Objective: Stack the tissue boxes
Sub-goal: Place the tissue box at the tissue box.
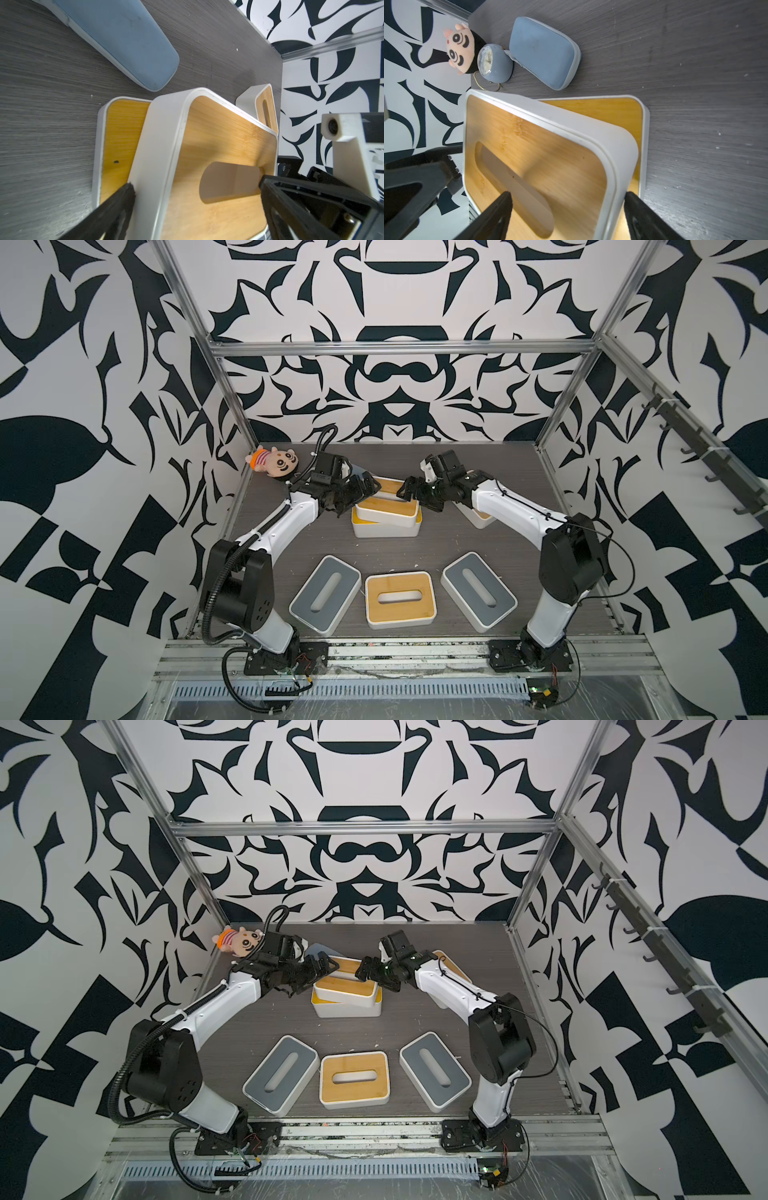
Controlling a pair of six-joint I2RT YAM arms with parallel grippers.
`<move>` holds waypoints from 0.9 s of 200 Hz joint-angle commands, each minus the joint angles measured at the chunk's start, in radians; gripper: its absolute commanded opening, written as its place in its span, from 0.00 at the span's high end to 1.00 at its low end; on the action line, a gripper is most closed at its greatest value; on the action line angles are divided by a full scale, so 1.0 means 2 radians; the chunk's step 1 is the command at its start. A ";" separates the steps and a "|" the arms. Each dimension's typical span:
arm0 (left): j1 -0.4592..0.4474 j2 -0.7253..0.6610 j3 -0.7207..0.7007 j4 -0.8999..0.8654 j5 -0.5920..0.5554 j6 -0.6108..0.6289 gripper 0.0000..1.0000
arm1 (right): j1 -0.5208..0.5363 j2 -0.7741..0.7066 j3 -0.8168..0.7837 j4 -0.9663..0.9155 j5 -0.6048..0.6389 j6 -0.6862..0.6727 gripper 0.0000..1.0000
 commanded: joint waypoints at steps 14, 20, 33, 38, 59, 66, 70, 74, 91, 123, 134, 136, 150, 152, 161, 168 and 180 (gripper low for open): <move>-0.003 -0.010 -0.004 0.022 -0.003 -0.021 0.01 | 0.001 0.017 0.057 -0.019 -0.013 -0.024 0.10; -0.003 -0.011 -0.003 0.022 -0.003 -0.022 0.01 | 0.001 0.021 0.063 -0.020 -0.013 -0.025 0.10; -0.003 -0.017 -0.008 0.021 -0.014 -0.026 0.01 | 0.001 0.031 0.078 -0.030 -0.014 -0.029 0.10; -0.003 -0.021 -0.011 0.023 -0.020 -0.029 0.01 | 0.000 0.035 0.083 -0.033 -0.014 -0.031 0.10; -0.003 -0.025 -0.020 0.038 -0.026 -0.040 0.01 | -0.002 0.049 0.104 -0.043 -0.015 -0.036 0.09; -0.003 -0.023 -0.018 0.038 -0.026 -0.041 0.01 | -0.003 0.052 0.108 -0.045 -0.016 -0.037 0.09; -0.003 -0.021 -0.016 0.037 -0.026 -0.040 0.01 | -0.005 0.054 0.111 -0.045 -0.016 -0.037 0.09; -0.004 -0.019 -0.015 0.037 -0.026 -0.040 0.01 | -0.005 0.055 0.113 -0.045 -0.016 -0.038 0.09; -0.004 -0.015 -0.008 0.035 -0.030 -0.043 0.01 | -0.006 0.062 0.125 -0.051 -0.019 -0.041 0.08; -0.004 -0.006 0.002 0.048 -0.033 -0.040 0.01 | -0.007 0.075 0.142 -0.060 -0.025 -0.041 0.08; -0.003 0.000 0.007 0.047 -0.033 -0.036 0.01 | -0.007 0.076 0.147 -0.068 -0.020 -0.041 0.07; -0.003 0.001 0.009 0.045 -0.033 -0.036 0.01 | -0.007 0.076 0.148 -0.068 -0.019 -0.042 0.07; -0.003 0.007 0.020 0.035 -0.039 -0.031 0.01 | -0.008 0.073 0.149 -0.076 -0.010 -0.041 0.06; -0.003 0.008 0.021 0.034 -0.039 -0.031 0.01 | -0.008 0.072 0.149 -0.077 -0.009 -0.041 0.06; -0.003 0.011 0.023 0.035 -0.036 -0.032 0.01 | -0.009 0.070 0.148 -0.078 -0.006 -0.041 0.05; -0.003 0.013 0.024 0.036 -0.036 -0.033 0.01 | -0.010 0.068 0.148 -0.080 -0.004 -0.041 0.04; -0.003 0.016 0.028 0.035 -0.039 -0.032 0.01 | -0.013 0.067 0.150 -0.085 -0.001 -0.042 0.04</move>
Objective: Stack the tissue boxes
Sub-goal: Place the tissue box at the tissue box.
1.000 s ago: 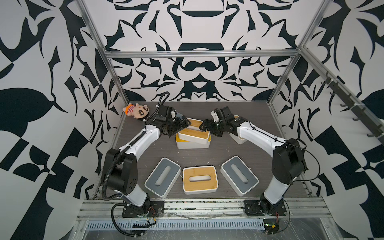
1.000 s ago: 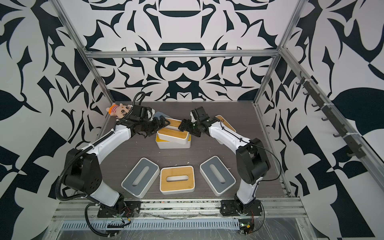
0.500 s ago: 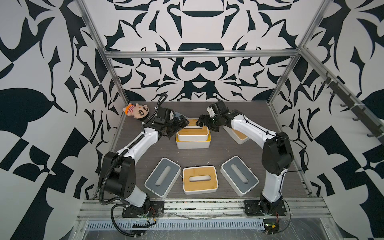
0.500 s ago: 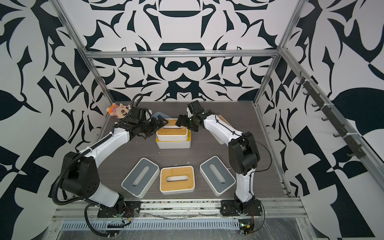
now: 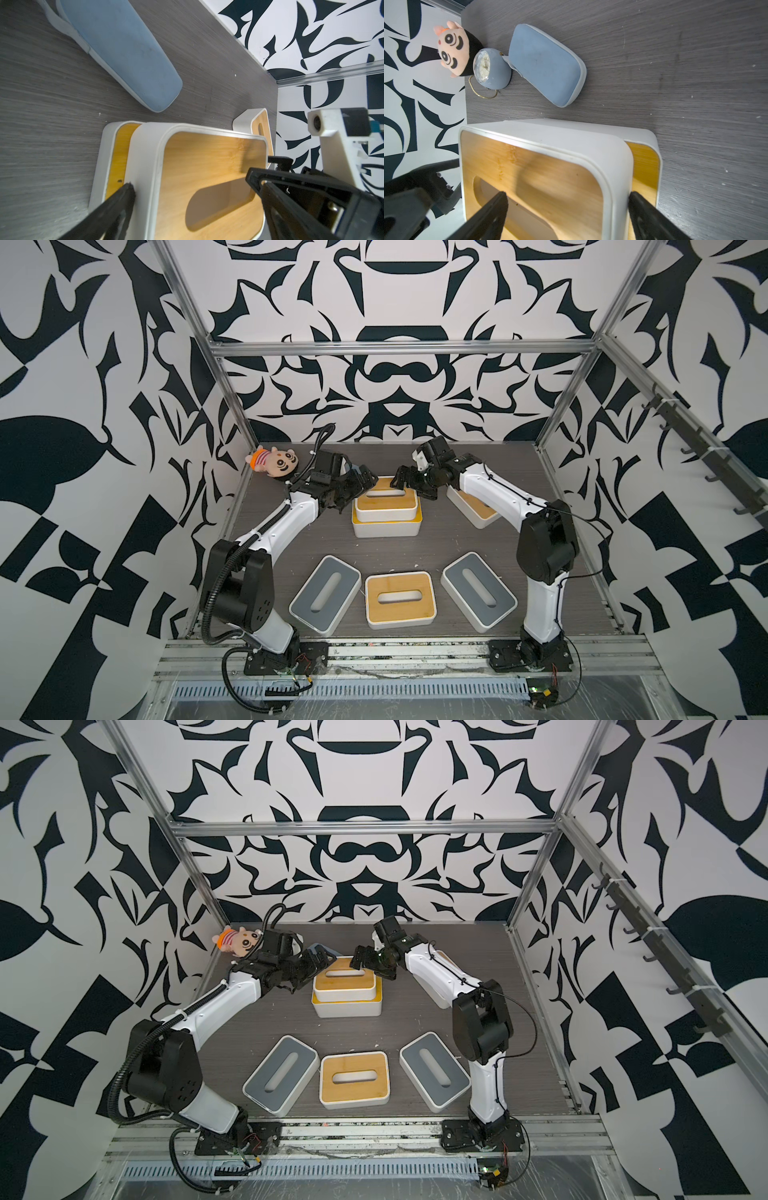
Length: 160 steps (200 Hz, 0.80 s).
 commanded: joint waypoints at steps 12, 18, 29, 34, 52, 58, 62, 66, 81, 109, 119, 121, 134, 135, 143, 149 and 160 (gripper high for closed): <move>-0.002 0.011 0.023 -0.006 -0.011 0.007 0.01 | -0.007 -0.019 0.023 -0.017 0.012 -0.011 0.03; -0.002 0.011 0.023 -0.010 -0.016 0.007 0.01 | -0.007 -0.020 0.023 -0.021 0.013 -0.011 0.02; -0.001 0.010 0.024 -0.015 -0.025 0.006 0.01 | -0.007 -0.024 0.020 -0.025 0.017 -0.012 0.00; -0.001 0.009 0.024 -0.017 -0.027 0.006 0.01 | -0.007 -0.026 0.018 -0.025 0.018 -0.013 0.00; -0.001 0.003 0.023 -0.027 -0.036 0.006 0.01 | -0.007 -0.035 0.010 -0.026 0.017 -0.013 0.00; -0.001 0.000 0.022 -0.029 -0.039 0.006 0.01 | -0.007 -0.038 0.006 -0.026 0.014 -0.012 0.00; -0.001 -0.002 0.021 -0.029 -0.040 0.007 0.01 | -0.007 -0.041 0.004 -0.026 0.012 -0.011 0.00; -0.001 -0.003 0.020 -0.030 -0.041 0.007 0.01 | -0.007 -0.044 0.001 -0.026 0.010 -0.011 0.00; -0.001 -0.011 0.013 -0.032 -0.042 0.006 0.01 | -0.007 -0.059 -0.014 -0.022 0.008 -0.008 0.01; -0.001 -0.025 0.004 -0.032 -0.037 0.001 0.01 | -0.007 -0.088 -0.043 -0.008 -0.001 0.001 0.00; -0.001 -0.031 0.004 -0.039 -0.041 0.003 0.01 | -0.007 -0.104 -0.054 -0.004 0.005 0.000 0.00; -0.001 -0.033 0.003 -0.040 -0.043 0.003 0.01 | -0.007 -0.107 -0.057 -0.004 0.009 -0.001 0.00; -0.001 -0.046 -0.001 -0.044 -0.049 0.004 0.01 | -0.009 -0.131 -0.070 -0.005 0.032 -0.008 0.00; -0.001 -0.046 -0.002 -0.044 -0.048 0.004 0.01 | -0.009 -0.133 -0.070 -0.006 0.033 -0.008 0.00; -0.001 -0.054 -0.005 -0.045 -0.050 0.003 0.01 | -0.012 -0.147 -0.078 -0.007 0.042 -0.011 0.00; -0.002 -0.060 -0.008 -0.044 -0.051 0.003 0.01 | -0.014 -0.157 -0.086 -0.007 0.047 -0.014 0.00; -0.002 -0.070 -0.013 -0.043 -0.052 0.001 0.01 | -0.020 -0.173 -0.097 -0.010 0.055 -0.022 0.00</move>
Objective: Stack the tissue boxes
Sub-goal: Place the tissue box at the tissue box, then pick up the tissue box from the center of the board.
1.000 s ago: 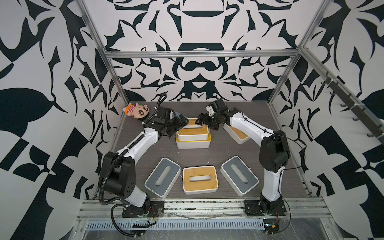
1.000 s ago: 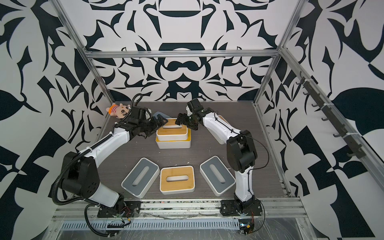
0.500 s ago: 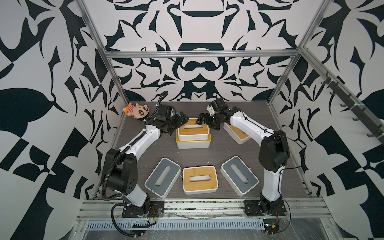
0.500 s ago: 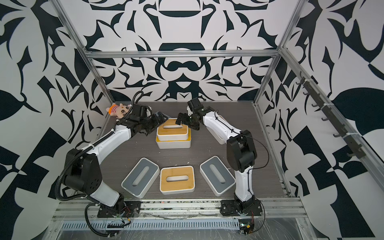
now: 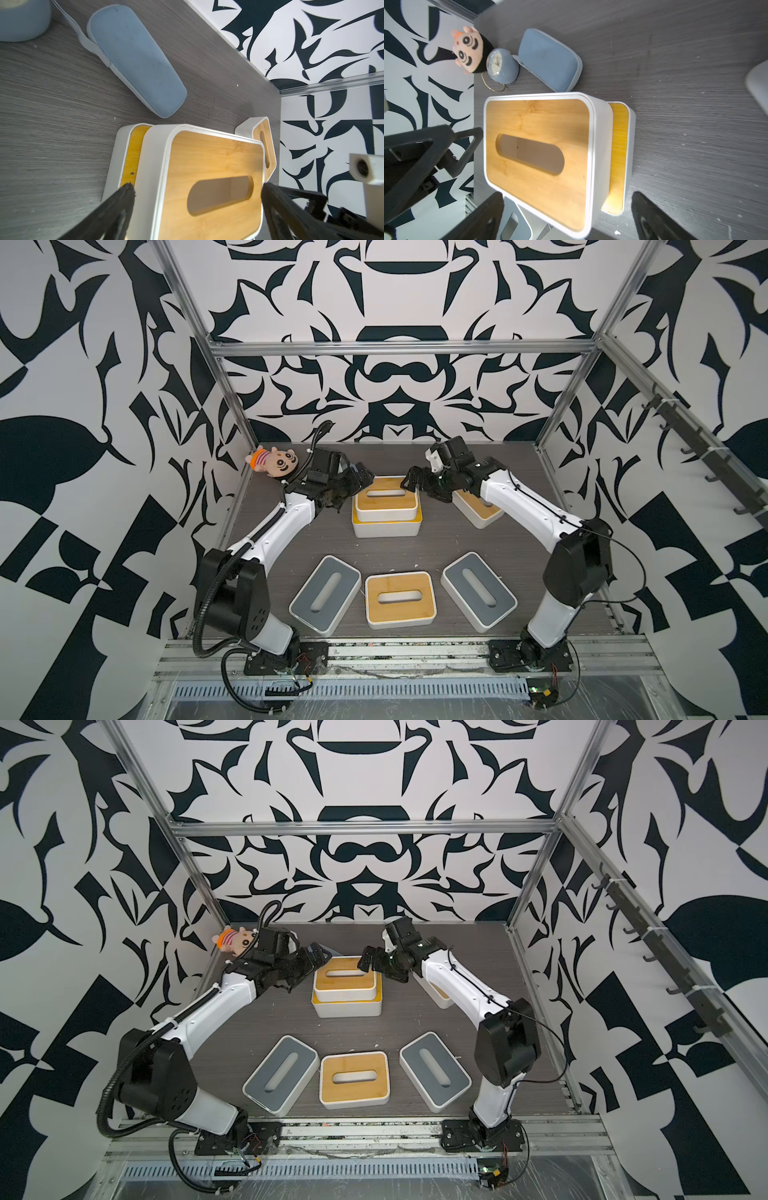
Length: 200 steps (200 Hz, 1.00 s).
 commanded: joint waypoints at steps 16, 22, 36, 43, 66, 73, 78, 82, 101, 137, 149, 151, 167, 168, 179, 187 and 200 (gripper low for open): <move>-0.004 -0.044 -0.022 -0.013 -0.009 -0.002 0.01 | -0.020 -0.068 -0.031 -0.002 0.048 -0.028 0.00; -0.005 -0.050 -0.024 -0.014 -0.010 -0.003 0.01 | -0.025 -0.076 -0.038 -0.005 0.053 -0.033 0.00; -0.011 -0.061 -0.029 -0.013 -0.018 -0.006 0.01 | -0.041 -0.093 -0.055 -0.008 0.065 -0.044 0.00; -0.015 -0.066 -0.030 -0.013 -0.022 -0.006 0.01 | -0.050 -0.100 -0.063 -0.012 0.074 -0.048 0.00; -0.033 -0.080 -0.031 -0.016 -0.036 -0.008 0.01 | -0.081 -0.114 -0.093 -0.012 0.091 -0.063 0.00; -0.040 -0.084 -0.032 -0.015 -0.045 -0.011 0.01 | -0.091 -0.114 -0.100 -0.011 0.092 -0.066 0.00; -0.046 -0.086 -0.034 -0.012 -0.049 -0.012 0.01 | -0.099 -0.113 -0.106 -0.008 0.089 -0.069 0.00; -0.049 -0.087 -0.035 -0.009 -0.050 -0.012 0.01 | -0.105 -0.112 -0.109 -0.007 0.086 -0.069 0.00; -0.063 -0.087 -0.031 -0.007 -0.057 -0.015 0.01 | -0.125 -0.098 -0.115 -0.007 0.071 -0.075 0.01; -0.091 -0.087 -0.023 -0.011 -0.083 -0.016 0.01 | -0.148 -0.074 -0.123 0.002 0.073 -0.083 0.01; -0.098 -0.085 -0.020 -0.011 -0.088 -0.016 0.01 | -0.154 -0.068 -0.125 0.006 0.075 -0.087 0.01; -0.098 -0.084 -0.020 -0.012 -0.089 -0.016 0.01 | -0.155 -0.067 -0.126 0.007 0.075 -0.087 0.01; -0.109 -0.079 -0.013 -0.011 -0.096 -0.016 0.01 | -0.164 -0.057 -0.128 0.012 0.074 -0.090 0.01; -0.110 -0.079 -0.012 -0.011 -0.096 -0.015 0.01 | -0.165 -0.056 -0.128 0.012 0.074 -0.090 0.01; -0.116 -0.074 -0.007 -0.013 -0.101 -0.014 0.01 | -0.169 -0.050 -0.131 0.018 0.069 -0.092 0.02; -0.120 -0.070 -0.003 -0.013 -0.100 -0.014 0.01 | -0.172 -0.046 -0.131 0.021 0.066 -0.093 0.02; -0.127 -0.065 0.001 -0.013 -0.106 -0.014 0.01 | -0.174 -0.041 -0.132 0.028 0.065 -0.096 0.02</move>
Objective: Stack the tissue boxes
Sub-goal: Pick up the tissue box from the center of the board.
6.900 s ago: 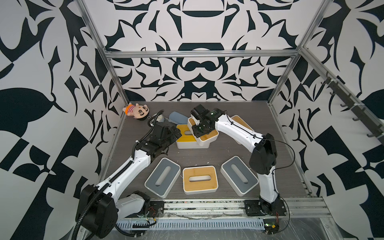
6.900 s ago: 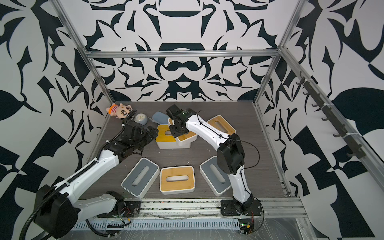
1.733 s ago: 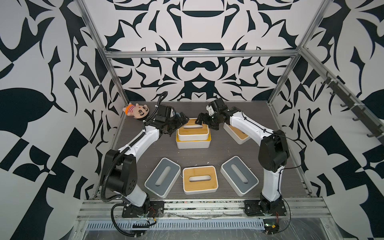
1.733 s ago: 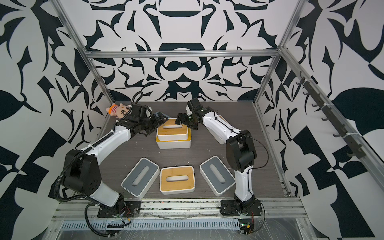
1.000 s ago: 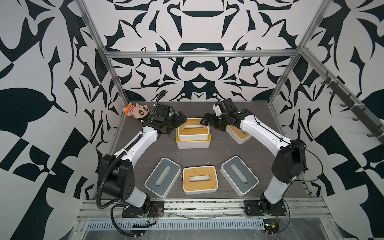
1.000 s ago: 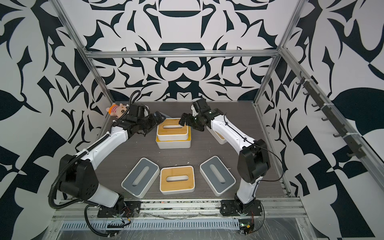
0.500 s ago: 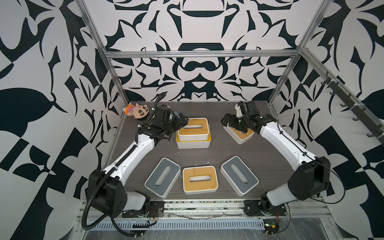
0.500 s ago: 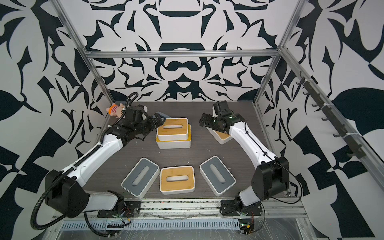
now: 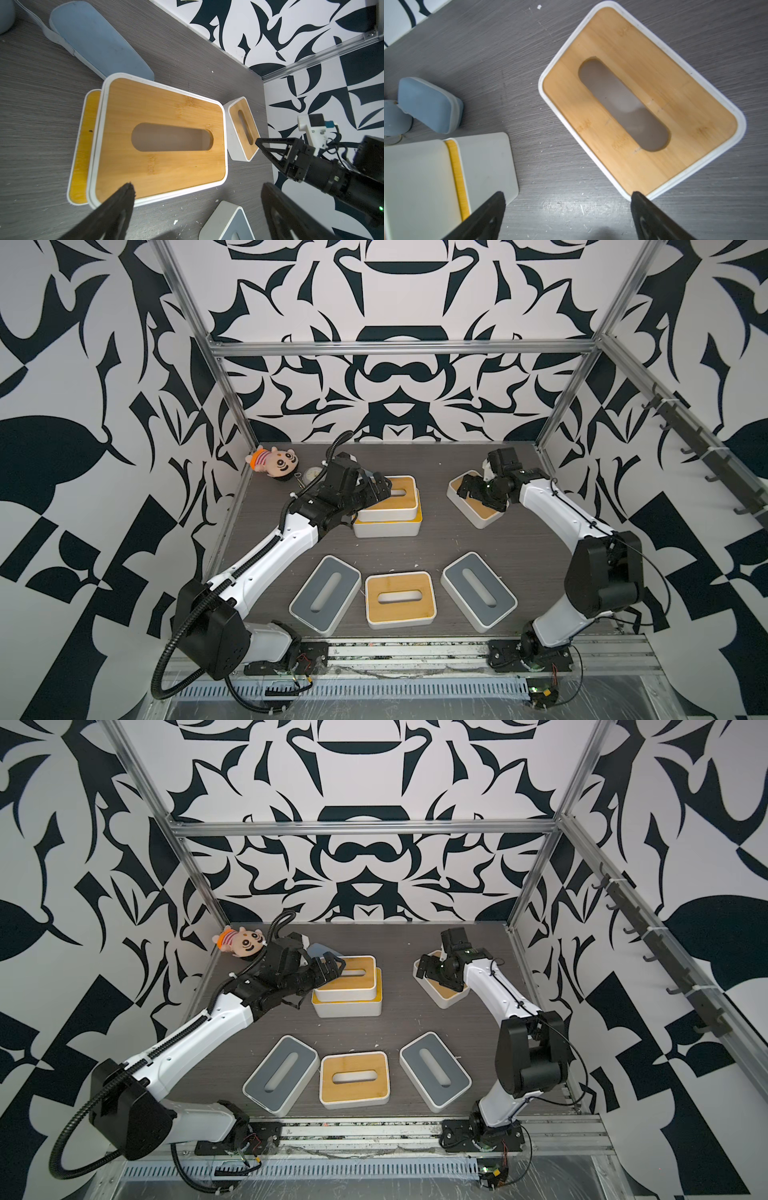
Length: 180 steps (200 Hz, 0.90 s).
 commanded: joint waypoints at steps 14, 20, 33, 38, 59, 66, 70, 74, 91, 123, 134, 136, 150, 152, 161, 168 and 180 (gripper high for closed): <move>-0.020 0.016 0.025 -0.002 -0.025 0.000 0.01 | -0.009 0.004 -0.002 0.025 -0.007 -0.017 0.02; -0.023 0.019 0.027 -0.001 -0.026 0.000 0.01 | -0.010 0.007 -0.001 0.026 -0.008 -0.020 0.02; -0.027 0.026 0.032 -0.001 -0.026 0.002 0.01 | -0.012 0.012 0.000 0.027 -0.002 -0.022 0.02; -0.027 0.029 0.033 -0.002 -0.026 0.002 0.01 | -0.013 0.014 -0.001 0.029 -0.001 -0.022 0.02; -0.032 0.036 0.038 0.001 -0.028 0.001 0.01 | -0.013 0.029 0.004 0.032 -0.005 -0.027 0.02; -0.034 0.038 0.040 0.002 -0.029 0.001 0.01 | -0.013 0.033 0.007 0.034 -0.005 -0.030 0.02; -0.035 0.039 0.040 0.002 -0.030 0.001 0.01 | -0.013 0.036 0.009 0.036 -0.004 -0.031 0.02; -0.036 0.040 0.042 0.002 -0.031 0.001 0.01 | -0.013 0.039 0.012 0.036 -0.003 -0.032 0.02; -0.041 0.044 0.045 0.002 -0.034 0.001 0.01 | -0.013 0.055 0.024 0.040 0.002 -0.038 0.02; -0.042 0.045 0.046 0.002 -0.036 0.001 0.01 | -0.013 0.082 0.042 0.044 0.006 -0.048 0.02; -0.043 0.045 0.045 0.002 -0.037 0.001 0.01 | -0.013 0.087 0.047 0.042 0.008 -0.049 0.02; -0.042 0.045 0.045 0.002 -0.037 0.001 0.01 | -0.013 0.088 0.048 0.042 0.009 -0.049 0.02; -0.042 0.043 0.045 0.000 -0.040 0.002 0.01 | -0.013 0.095 0.050 0.045 0.010 -0.050 0.02; -0.042 0.043 0.045 0.000 -0.041 0.002 0.01 | -0.013 0.096 0.050 0.045 0.010 -0.051 0.02; -0.042 0.042 0.045 0.000 -0.042 0.002 0.01 | -0.013 0.102 0.051 0.048 0.010 -0.053 0.02; -0.043 0.041 0.044 -0.001 -0.043 0.002 0.01 | -0.013 0.107 0.054 0.045 0.010 -0.055 0.03; -0.042 0.040 0.044 -0.001 -0.045 0.004 0.01 | -0.013 0.115 0.061 0.037 0.011 -0.062 0.03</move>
